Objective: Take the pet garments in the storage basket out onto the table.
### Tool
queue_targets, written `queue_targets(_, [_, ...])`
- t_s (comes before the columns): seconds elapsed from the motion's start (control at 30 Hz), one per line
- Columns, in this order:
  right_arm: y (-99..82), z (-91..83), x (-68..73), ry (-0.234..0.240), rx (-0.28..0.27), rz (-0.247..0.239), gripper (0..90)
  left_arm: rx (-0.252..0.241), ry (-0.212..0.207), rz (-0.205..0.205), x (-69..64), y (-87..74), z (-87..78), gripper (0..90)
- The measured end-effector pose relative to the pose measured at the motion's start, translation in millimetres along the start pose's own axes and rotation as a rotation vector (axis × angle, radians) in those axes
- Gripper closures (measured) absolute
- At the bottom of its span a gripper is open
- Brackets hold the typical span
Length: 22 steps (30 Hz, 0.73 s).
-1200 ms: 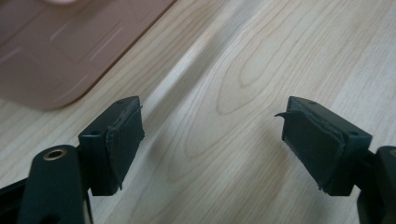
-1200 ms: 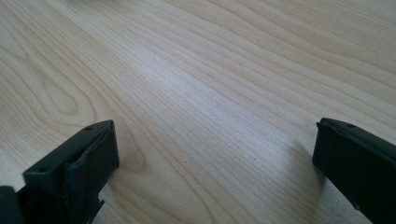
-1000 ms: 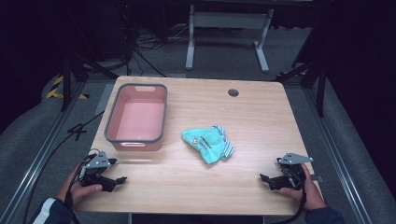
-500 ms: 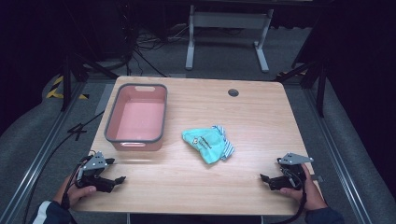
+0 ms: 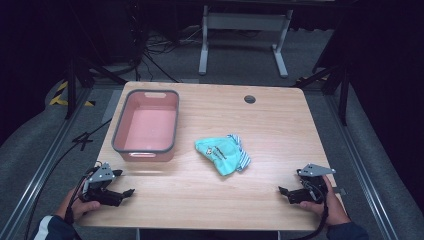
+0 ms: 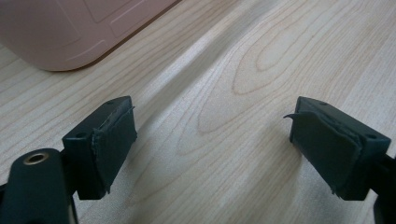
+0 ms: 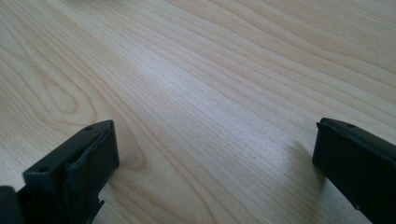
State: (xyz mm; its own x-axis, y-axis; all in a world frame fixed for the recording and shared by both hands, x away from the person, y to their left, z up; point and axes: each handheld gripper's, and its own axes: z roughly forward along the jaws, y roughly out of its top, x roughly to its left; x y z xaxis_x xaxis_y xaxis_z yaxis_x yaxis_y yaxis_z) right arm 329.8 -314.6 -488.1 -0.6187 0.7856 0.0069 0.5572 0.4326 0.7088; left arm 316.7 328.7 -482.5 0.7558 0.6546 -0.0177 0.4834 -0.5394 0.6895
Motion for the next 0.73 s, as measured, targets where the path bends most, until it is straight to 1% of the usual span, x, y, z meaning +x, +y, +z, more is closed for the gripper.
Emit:
queue_targets(0.03, [0.0,0.0,-0.1,0.0,0.001,-0.001,0.5,0.006,-0.002,0.001,0.1,0.2,-0.5,14.7])
queue_targets(0.17, [0.0,0.0,-0.1,0.0,0.001,-0.002,0.5,-0.001,0.0,0.0,0.0,0.0,0.0,14.7])
queue_targets(0.23, [0.0,0.0,0.0,0.0,0.0,0.0,0.5,0.005,-0.002,0.001,0.1,0.2,-0.4,14.7])
queue_targets(0.27, [0.0,0.0,0.0,0.0,0.0,0.0,0.5,-0.002,0.003,0.002,0.1,0.1,0.1,14.6])
queue_targets(0.73, [-0.1,-0.1,-0.1,0.002,-0.001,0.0,0.5,0.001,0.013,-0.007,-0.9,1.4,1.6,12.5])
